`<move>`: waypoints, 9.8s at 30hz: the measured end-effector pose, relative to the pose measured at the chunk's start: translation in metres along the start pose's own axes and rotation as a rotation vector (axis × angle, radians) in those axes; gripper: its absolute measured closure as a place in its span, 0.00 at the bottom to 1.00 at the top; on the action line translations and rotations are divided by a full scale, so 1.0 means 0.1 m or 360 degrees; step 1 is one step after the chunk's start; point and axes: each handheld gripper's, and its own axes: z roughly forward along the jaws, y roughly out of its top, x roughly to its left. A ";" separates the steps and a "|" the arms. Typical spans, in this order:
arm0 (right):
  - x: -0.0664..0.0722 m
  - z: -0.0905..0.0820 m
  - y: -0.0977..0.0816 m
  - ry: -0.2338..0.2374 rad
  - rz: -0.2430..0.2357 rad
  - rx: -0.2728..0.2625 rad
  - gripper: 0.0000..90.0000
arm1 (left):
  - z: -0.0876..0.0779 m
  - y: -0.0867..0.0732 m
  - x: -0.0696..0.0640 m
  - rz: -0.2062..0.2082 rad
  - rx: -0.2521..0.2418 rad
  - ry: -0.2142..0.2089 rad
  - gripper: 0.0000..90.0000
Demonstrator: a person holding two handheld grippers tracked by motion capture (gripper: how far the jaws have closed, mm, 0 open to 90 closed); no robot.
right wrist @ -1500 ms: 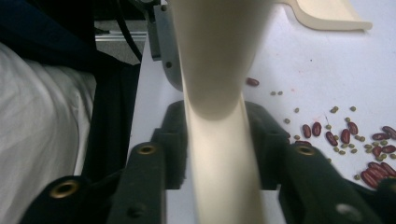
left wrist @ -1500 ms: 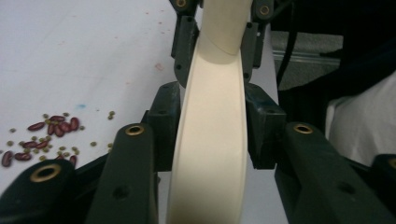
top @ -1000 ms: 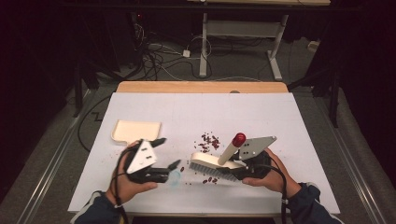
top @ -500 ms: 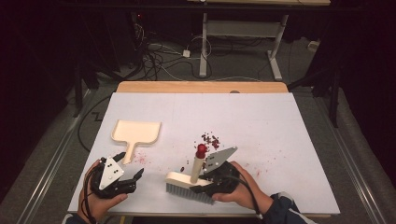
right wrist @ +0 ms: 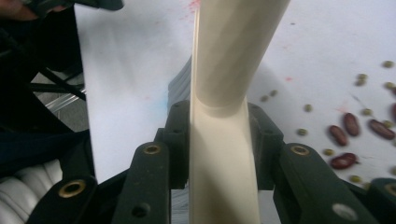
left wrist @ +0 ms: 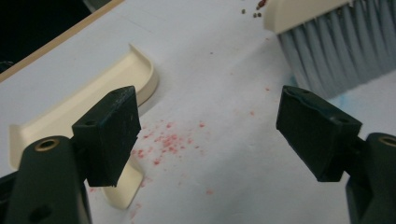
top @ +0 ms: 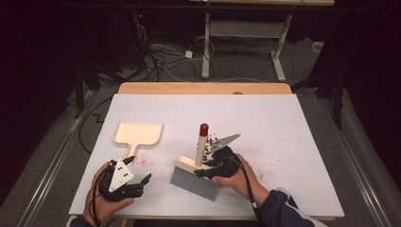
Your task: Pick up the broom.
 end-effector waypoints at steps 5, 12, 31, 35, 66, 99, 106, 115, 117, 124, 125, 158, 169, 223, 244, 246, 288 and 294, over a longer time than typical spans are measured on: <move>-0.12 -0.09 0.01 -0.0038 0.0016 -0.0009 0.75 | 0.05 0.02 -0.06 0.0044 0.0021 -0.0041 0.23; -0.28 -0.13 0.09 -0.0067 0.0000 -0.0002 0.75 | 0.12 0.05 -0.10 0.0069 0.0044 -0.0082 0.23; -0.49 -0.36 0.21 -0.0166 -0.0033 -0.0119 0.75 | 0.19 0.03 -0.11 0.0077 0.0101 -0.0160 0.24; -0.36 -0.70 0.19 -0.0126 -0.0159 -0.0227 0.75 | 0.18 0.02 -0.11 0.0069 0.0107 -0.0155 0.24; -0.53 -0.58 -0.17 0.0327 -0.0751 0.0072 0.74 | 0.24 0.05 -0.13 0.0134 0.0148 -0.0176 0.24; -0.87 -0.75 0.40 -0.0398 -0.0518 -0.0273 0.75 | 0.25 0.05 -0.07 0.0071 0.0104 -0.0212 0.24; -1.05 -0.58 0.41 -0.0735 -0.0437 -0.0336 0.75 | 0.26 0.05 -0.07 0.0083 0.0111 -0.0213 0.24; -1.05 -0.13 0.39 -0.0761 -0.0565 -0.0203 0.75 | 0.26 0.03 -0.08 0.0089 0.0120 -0.0211 0.24; -1.01 -0.11 0.37 -0.0738 -0.0573 -0.0213 0.75 | 0.25 0.03 -0.08 0.0095 0.0124 -0.0207 0.24; -0.78 -0.07 0.21 -0.0567 -0.0717 -0.0204 0.75 | 0.23 0.03 -0.08 0.0100 0.0123 -0.0201 0.24; -0.75 -0.08 0.19 -0.0563 -0.0731 -0.0206 0.75 | 0.23 0.03 -0.08 0.0100 0.0122 -0.0200 0.24; -0.19 -0.19 0.31 -0.0267 -0.0018 -0.0590 0.75 | 0.18 0.01 -0.05 0.0102 0.0102 -0.0123 0.25; -0.19 0.26 0.18 -0.0557 0.0355 -0.0610 0.75 | 0.19 0.01 -0.09 0.0143 0.0133 -0.0097 0.27; -0.21 -0.20 0.05 -0.1148 -0.0100 -0.0332 0.75 | 0.23 0.04 -0.13 0.0184 0.0156 -0.0144 0.26; -0.79 -0.03 0.28 -0.0536 -0.0734 -0.0274 0.75 | 0.25 0.01 -0.11 0.0152 0.0181 -0.0162 0.26; -0.79 -0.06 0.25 -0.0489 -0.0768 -0.0254 0.75 | 0.25 0.00 -0.11 0.0150 0.0184 -0.0163 0.26; -0.51 -0.43 -0.20 0.0030 -0.0777 -0.0321 0.75 | 0.31 0.04 -0.16 0.0188 0.0209 -0.0197 0.26; -0.63 -0.38 -0.09 -0.0052 -0.0700 -0.0369 0.75 | 0.30 0.04 -0.15 0.0186 0.0208 -0.0204 0.26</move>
